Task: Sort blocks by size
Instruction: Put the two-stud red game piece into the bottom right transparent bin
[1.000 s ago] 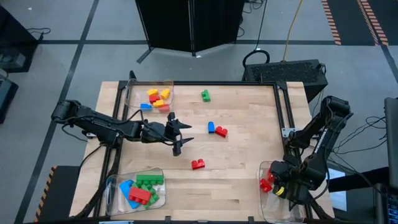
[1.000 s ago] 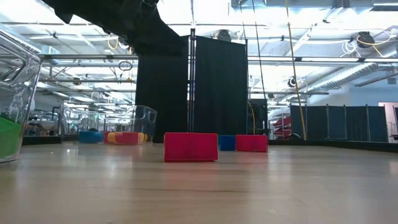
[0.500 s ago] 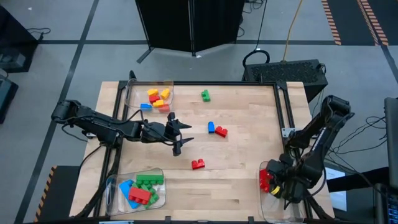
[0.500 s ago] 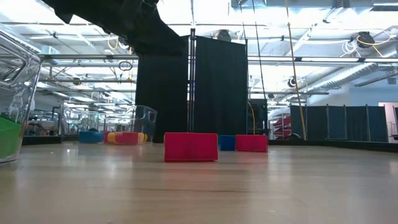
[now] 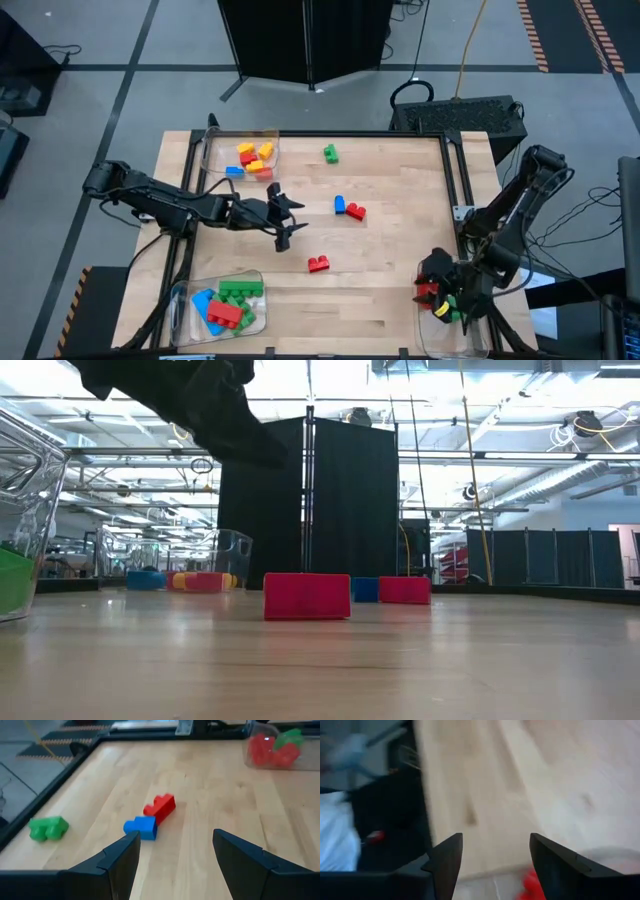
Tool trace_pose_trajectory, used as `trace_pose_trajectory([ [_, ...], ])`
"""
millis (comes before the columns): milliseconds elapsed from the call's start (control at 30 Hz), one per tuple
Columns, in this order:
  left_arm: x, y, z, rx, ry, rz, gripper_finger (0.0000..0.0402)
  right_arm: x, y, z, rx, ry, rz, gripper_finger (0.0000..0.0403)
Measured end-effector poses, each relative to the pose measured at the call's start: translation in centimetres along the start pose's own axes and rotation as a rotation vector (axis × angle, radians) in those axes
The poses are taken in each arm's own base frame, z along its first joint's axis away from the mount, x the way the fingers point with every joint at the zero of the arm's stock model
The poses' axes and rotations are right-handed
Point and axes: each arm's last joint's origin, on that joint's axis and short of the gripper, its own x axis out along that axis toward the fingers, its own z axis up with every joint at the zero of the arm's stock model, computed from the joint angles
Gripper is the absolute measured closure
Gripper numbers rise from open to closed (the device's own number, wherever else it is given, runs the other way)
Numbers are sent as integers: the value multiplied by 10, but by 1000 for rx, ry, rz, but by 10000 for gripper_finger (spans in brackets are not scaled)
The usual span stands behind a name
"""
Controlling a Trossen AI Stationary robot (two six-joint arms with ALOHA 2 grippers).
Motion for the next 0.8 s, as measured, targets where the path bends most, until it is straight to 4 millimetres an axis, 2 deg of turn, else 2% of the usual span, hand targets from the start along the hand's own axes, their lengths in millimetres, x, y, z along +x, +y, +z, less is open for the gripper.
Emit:
trace_pose_trajectory([
  [100,0,0,-3,-28,32,2,151,-1,6,12,-91,-83,74,186],
  [233,-1,-2,-4,-47,38,-3,151,3,5,27,-194,-198,33,186],
  [500,-4,-11,-5,-34,40,-34,151,12,-12,59,-281,-311,-133,186],
  [800,-4,-12,-5,-32,39,-37,151,22,-35,91,-278,-364,-298,186],
])
